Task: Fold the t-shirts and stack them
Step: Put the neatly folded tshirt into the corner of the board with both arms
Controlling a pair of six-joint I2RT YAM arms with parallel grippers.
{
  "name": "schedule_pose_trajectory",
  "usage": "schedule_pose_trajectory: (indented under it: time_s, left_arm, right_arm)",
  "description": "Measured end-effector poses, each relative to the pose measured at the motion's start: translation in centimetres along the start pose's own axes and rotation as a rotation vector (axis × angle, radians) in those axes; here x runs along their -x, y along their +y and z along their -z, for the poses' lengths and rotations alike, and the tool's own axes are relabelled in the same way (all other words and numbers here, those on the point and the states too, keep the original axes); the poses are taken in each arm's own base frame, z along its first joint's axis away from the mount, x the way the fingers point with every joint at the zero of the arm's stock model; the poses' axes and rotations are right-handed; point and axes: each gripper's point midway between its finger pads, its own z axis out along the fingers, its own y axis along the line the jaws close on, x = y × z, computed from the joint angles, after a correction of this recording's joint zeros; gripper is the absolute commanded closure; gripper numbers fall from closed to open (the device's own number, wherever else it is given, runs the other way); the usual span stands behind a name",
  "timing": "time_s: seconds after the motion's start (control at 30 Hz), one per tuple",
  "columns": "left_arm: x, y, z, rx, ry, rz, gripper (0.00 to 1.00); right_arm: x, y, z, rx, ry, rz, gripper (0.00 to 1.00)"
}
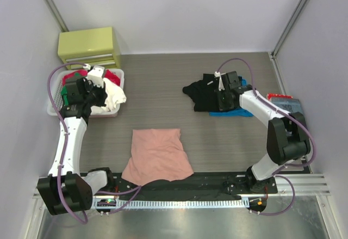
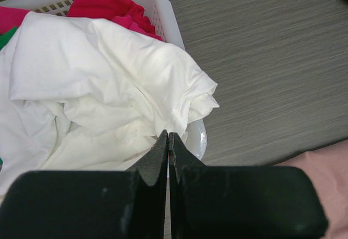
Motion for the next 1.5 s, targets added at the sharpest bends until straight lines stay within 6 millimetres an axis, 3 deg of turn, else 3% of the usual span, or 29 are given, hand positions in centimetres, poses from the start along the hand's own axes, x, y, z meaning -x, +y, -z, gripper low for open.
schedule_pose_trajectory:
  time_s: [0.27,0.37,0.47,0.53,0.63,0.73,0.77,0.83,1.0,1.13,1.3,1.5]
  left_arm:
    - [0.0,0.0,0.0,-0.002,-0.001,0.0,1.0]
    - [0.0,-0.1,0.0,-0.008,-0.001,0.0,1.0]
    - [-0.1,-0.2,-0.2,-0.016,0.002,0.002,1.0]
    - [-0.3,-0.4,-0.4,-0.03,0.008,0.006,1.0]
    - [-0.7,-0.8,-0.7,-0.051,0.026,0.016,1.0]
    - [-0.9,-0.8,-0.6,-0.054,0.032,0.018,1.0]
    - [-0.9,-0.8,-0.6,-0.054,0.031,0.018,1.0]
    - [-0.8,-0.9,-0.5,-0.053,0.027,0.017,1.0]
    - [-0.3,-0.9,0.1,-0.048,0.008,0.009,1.0]
    - [-0.4,-1.0,0.1,-0.048,0.009,0.01,1.0]
    - [-0.5,-1.0,0.1,-0.049,0.011,0.01,1.0]
    - [-0.7,-1.0,0.0,-0.05,0.016,0.011,1.0]
  right_arm:
    - [0.1,-0.2,3.0,-0.044,-0.089,0.047,0.99]
    - [1.4,-1.8,4.1,-0.127,-0.17,0.083,0.99]
    - [4.0,-4.1,6.6,-0.255,-0.295,0.112,0.97]
    - [6.2,-6.7,8.9,-0.413,-0.39,0.129,0.95]
    - [8.4,-10.2,11.9,-0.638,-0.483,0.135,0.83]
    - [7.9,-12.1,12.5,-0.709,-0.459,0.113,0.64]
    - [7.4,-12.9,12.3,-0.712,-0.434,0.095,0.48]
    - [6.5,-14.4,11.2,-0.663,-0.378,0.044,0.26]
    - [4.5,-17.0,8.9,-0.41,-0.272,-0.13,0.28]
    - [4.6,-15.7,8.5,-0.214,-0.248,-0.202,0.32]
    - [6.7,-10.8,8.4,0.084,-0.245,-0.181,0.32]
    - [5.7,-6.2,7.4,0.48,-0.134,-0.288,0.32]
